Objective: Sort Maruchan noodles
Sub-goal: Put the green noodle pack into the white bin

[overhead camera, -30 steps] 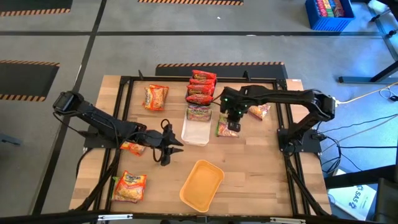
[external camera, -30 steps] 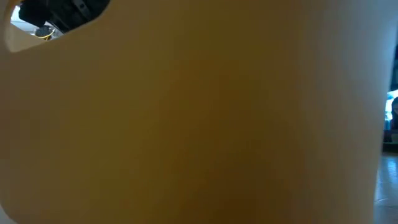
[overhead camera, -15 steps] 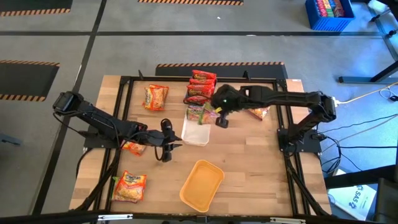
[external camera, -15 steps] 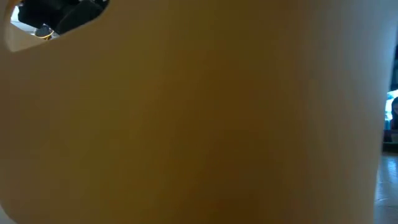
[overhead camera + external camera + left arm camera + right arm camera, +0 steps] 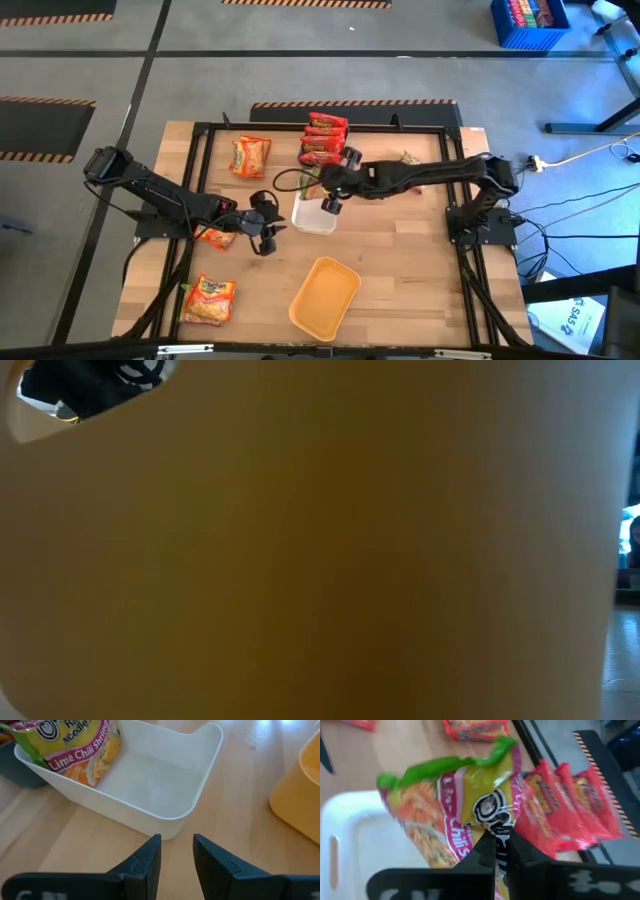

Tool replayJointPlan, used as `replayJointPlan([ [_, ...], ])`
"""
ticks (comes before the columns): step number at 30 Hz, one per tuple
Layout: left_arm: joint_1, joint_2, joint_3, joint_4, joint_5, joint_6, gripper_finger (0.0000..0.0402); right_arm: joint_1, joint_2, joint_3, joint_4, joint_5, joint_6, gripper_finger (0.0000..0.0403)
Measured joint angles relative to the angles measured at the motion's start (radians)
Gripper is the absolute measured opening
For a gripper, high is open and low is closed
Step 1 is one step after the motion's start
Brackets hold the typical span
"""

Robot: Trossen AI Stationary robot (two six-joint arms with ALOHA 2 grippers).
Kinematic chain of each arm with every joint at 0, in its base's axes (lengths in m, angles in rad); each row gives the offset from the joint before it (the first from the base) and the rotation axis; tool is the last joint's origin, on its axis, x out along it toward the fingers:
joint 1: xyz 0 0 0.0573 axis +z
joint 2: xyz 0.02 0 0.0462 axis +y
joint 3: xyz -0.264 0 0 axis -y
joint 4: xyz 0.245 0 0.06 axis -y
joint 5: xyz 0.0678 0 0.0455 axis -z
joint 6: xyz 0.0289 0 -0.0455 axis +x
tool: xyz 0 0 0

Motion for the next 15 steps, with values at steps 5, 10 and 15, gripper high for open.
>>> replayJointPlan([
  [5, 0.0, 0.012, 0.0, 0.009, -0.04, 0.007, 0.0107, 0.003, 0.051, 0.002, 0.002, -0.001, 0.033, 0.0001],
  [10, 0.0, 0.038, 0.0, 0.023, -0.04, 0.004, 0.0107, 0.002, 0.092, 0.002, 0.01, 0.028, 0.033, 0.0001],
  [15, 0.0, 0.106, 0.0, 0.03, -0.004, -0.014, 0.0107, 0.002, 0.121, 0.002, 0.001, 0.03, -0.022, 0.0001],
])
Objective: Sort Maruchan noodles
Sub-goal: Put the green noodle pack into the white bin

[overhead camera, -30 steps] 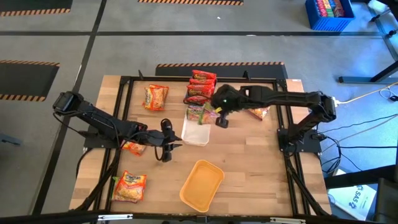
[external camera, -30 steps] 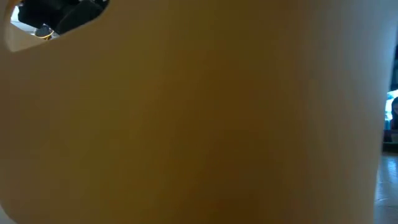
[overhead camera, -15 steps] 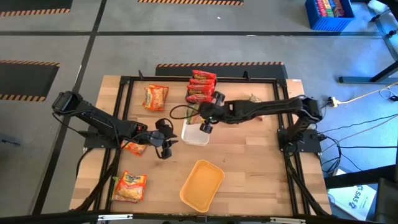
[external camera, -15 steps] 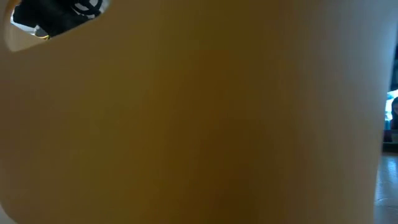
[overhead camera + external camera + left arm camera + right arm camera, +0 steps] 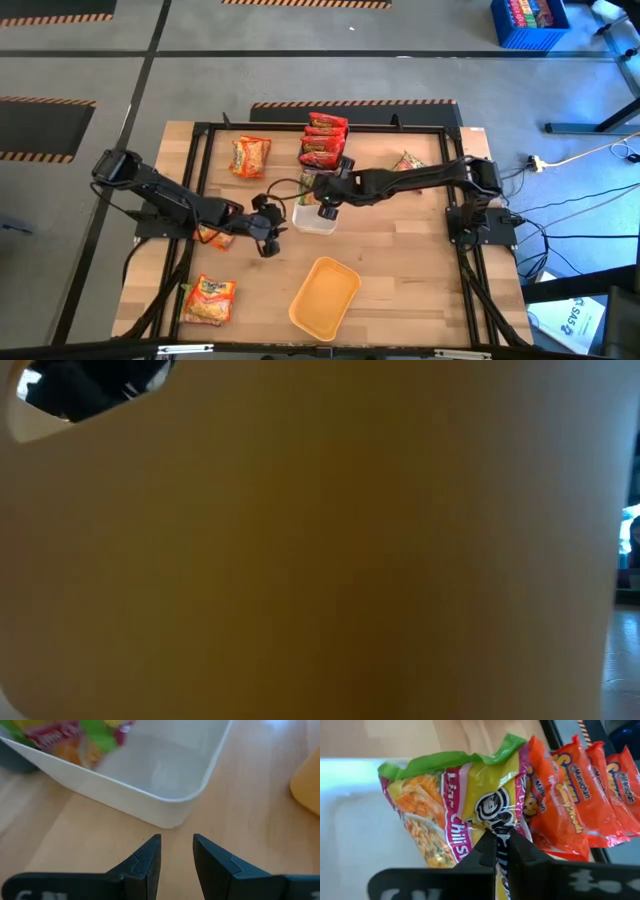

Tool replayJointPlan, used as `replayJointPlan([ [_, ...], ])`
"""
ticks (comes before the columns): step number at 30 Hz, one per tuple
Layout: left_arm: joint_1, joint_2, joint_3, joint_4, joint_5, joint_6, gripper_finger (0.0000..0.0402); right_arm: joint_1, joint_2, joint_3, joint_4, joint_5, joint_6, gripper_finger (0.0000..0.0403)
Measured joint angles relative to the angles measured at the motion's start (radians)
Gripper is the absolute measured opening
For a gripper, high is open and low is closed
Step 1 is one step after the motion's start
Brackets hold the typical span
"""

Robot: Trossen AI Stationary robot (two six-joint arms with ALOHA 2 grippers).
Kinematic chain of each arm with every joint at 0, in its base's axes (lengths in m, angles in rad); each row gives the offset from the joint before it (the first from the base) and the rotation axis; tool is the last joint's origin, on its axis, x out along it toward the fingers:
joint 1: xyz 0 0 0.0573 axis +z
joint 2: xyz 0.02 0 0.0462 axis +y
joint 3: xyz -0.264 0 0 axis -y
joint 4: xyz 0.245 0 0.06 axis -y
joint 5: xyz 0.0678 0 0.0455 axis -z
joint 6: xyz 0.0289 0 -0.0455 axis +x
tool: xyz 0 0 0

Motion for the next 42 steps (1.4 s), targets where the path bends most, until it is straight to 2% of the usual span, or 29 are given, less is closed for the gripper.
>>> replayJointPlan([
  [4, 0.0, 0.058, 0.0, 0.029, -0.009, -0.002, 0.0107, 0.001, 0.018, 0.0, 0.008, 0.029, -0.016, 0.0007],
  [10, 0.0, 0.118, 0.0, 0.191, -0.01, 0.05, 0.0107, 0.001, 0.017, -0.001, 0.016, 0.037, -0.02, 0.001],
  [16, 0.0, 0.155, 0.0, 0.332, 0.049, 0.138, 0.0107, 0.0, 0.017, -0.001, 0.022, -0.008, -0.074, 0.0011],
  [22, 0.0, 0.155, 0.0, 0.327, 0.046, 0.143, 0.0107, 0.004, 0.017, -0.001, 0.006, 0.016, -0.122, 0.0011],
  [26, 0.0, 0.155, 0.0, 0.326, 0.046, 0.138, 0.0107, 0.049, 0.017, 0.01, -0.015, 0.149, -0.184, 0.0011],
  [33, 0.0, 0.155, 0.0, 0.327, 0.045, 0.138, 0.0107, 0.065, 0.034, 0.027, -0.029, 0.171, -0.199, 0.0007],
  [42, 0.002, 0.155, 0.0, 0.33, 0.041, 0.153, 0.0107, 0.063, 0.106, 0.026, 0.01, 0.121, -0.186, 0.0008],
])
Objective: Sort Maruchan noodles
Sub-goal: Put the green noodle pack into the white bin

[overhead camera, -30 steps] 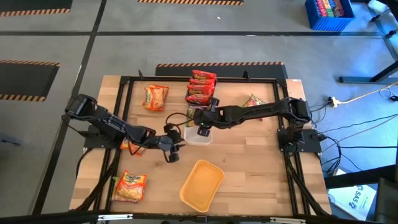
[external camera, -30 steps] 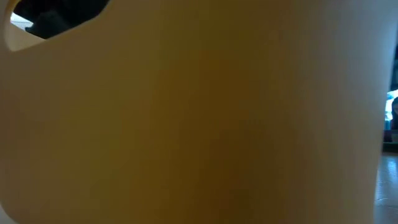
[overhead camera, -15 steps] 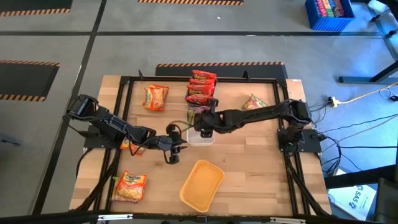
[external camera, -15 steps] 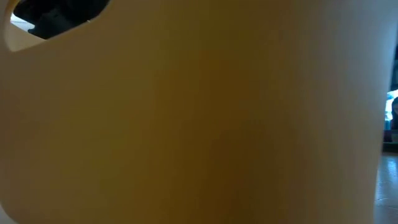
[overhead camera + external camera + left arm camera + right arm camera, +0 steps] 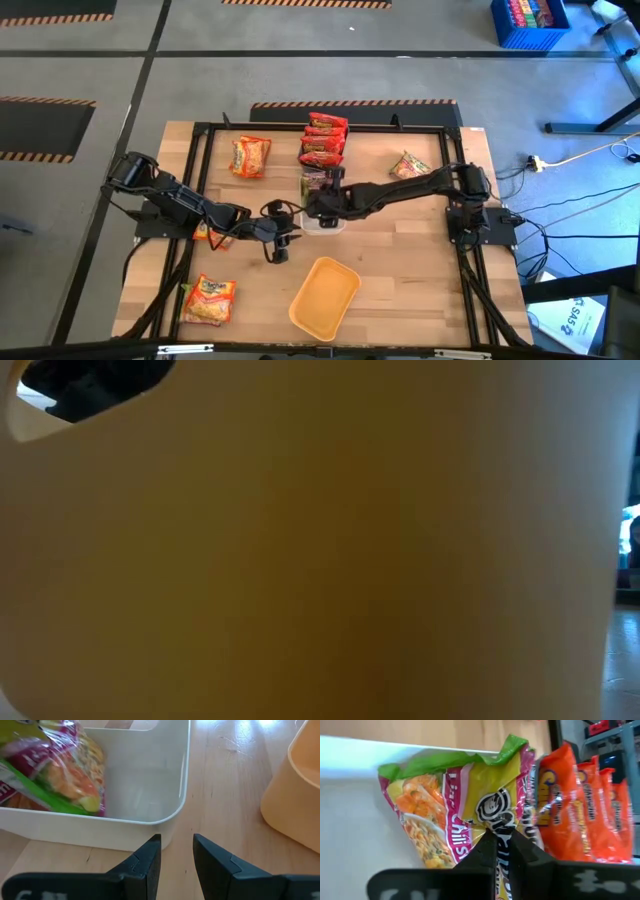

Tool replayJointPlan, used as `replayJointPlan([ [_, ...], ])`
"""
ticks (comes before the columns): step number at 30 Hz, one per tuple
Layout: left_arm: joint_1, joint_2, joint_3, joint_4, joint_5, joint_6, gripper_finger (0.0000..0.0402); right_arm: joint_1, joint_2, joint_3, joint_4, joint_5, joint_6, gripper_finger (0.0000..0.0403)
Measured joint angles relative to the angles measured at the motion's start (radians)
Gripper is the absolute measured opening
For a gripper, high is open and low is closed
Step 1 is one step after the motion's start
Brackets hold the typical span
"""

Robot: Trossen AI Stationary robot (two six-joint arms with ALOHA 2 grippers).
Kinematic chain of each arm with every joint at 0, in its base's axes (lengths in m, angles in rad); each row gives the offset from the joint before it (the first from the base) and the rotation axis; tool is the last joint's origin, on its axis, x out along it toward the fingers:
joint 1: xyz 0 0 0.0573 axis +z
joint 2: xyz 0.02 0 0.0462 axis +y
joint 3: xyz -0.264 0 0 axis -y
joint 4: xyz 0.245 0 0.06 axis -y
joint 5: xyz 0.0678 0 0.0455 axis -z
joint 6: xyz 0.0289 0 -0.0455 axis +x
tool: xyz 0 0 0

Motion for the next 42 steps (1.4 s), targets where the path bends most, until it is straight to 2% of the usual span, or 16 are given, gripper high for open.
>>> replayJointPlan([
  [8, 0.0, 0.0, 0.0, 0.003, 0.018, 0.0, 0.0107, -0.014, 0.024, 0.0, 0.024, -0.083, 0.04, 0.0042],
  [16, 0.001, 0.0, 0.0, 0.003, 0.021, 0.0, 0.0107, -0.025, 0.03, 0.001, 0.057, -0.104, 0.062, 0.015],
  [19, 0.001, 0.0, 0.0, 0.003, 0.021, 0.0, 0.0107, -0.024, 0.03, 0.029, 0.019, -0.111, 0.052, 0.0186],
  [25, 0.001, 0.0, 0.0, 0.002, 0.023, 0.001, 0.0107, -0.024, 0.011, 0.106, -0.116, -0.178, 0.037, 0.0219],
  [28, 0.001, 0.0, 0.0, 0.002, 0.023, 0.007, 0.0107, -0.024, -0.028, 0.107, -0.115, -0.209, 0.037, 0.0214],
  [32, 0.008, 0.0, 0.0, -0.002, 0.023, 0.01, 0.0107, -0.024, -0.06, 0.099, -0.116, -0.251, 0.022, 0.0184],
  [42, 0.011, 0.0, 0.0, -0.003, 0.012, 0.012, 0.0107, -0.024, -0.071, 0.098, -0.059, -0.434, -0.016, 0.0036],
])
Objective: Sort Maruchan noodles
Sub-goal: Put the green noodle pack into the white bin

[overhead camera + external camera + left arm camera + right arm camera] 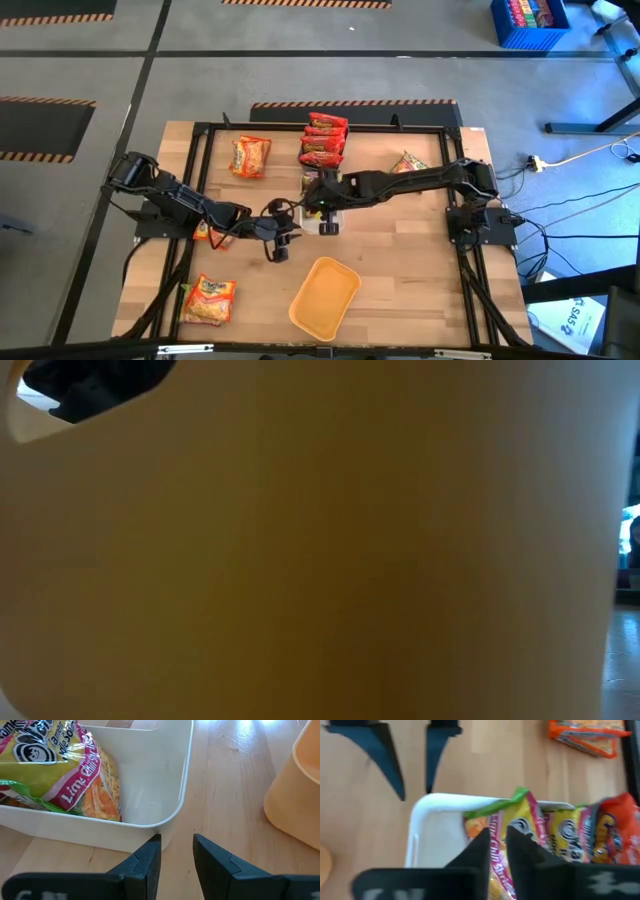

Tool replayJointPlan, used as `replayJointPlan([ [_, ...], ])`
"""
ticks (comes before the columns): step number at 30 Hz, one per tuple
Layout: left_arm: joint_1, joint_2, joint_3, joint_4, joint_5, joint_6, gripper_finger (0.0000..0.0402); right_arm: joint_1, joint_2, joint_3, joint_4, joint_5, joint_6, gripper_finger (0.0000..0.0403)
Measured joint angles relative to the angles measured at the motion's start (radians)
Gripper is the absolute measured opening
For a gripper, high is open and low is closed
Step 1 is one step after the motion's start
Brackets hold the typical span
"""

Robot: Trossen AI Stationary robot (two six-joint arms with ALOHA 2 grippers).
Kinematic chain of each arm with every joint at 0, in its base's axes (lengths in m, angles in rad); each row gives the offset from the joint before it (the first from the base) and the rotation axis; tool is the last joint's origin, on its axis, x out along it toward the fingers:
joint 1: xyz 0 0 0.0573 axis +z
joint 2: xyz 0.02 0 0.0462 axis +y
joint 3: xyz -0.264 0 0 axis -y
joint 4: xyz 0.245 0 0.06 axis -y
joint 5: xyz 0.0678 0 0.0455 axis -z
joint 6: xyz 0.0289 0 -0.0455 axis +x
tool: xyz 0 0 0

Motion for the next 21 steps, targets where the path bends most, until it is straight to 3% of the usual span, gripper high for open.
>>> replayJointPlan([
  [3, -0.005, 0.0, 0.0, 0.0, -0.011, 0.006, 0.0107, 0.0, 0.0, 0.0, 0.006, -0.069, -0.006, 0.0006],
  [13, -0.005, 0.0, 0.0, 0.006, -0.018, 0.014, 0.0107, -0.001, 0.0, -0.115, 0.122, -0.217, -0.02, 0.0003],
  [21, -0.013, 0.0, 0.0, 0.006, -0.018, -0.005, 0.0107, -0.003, 0.009, -0.205, 0.272, -0.227, -0.019, 0.0001],
])
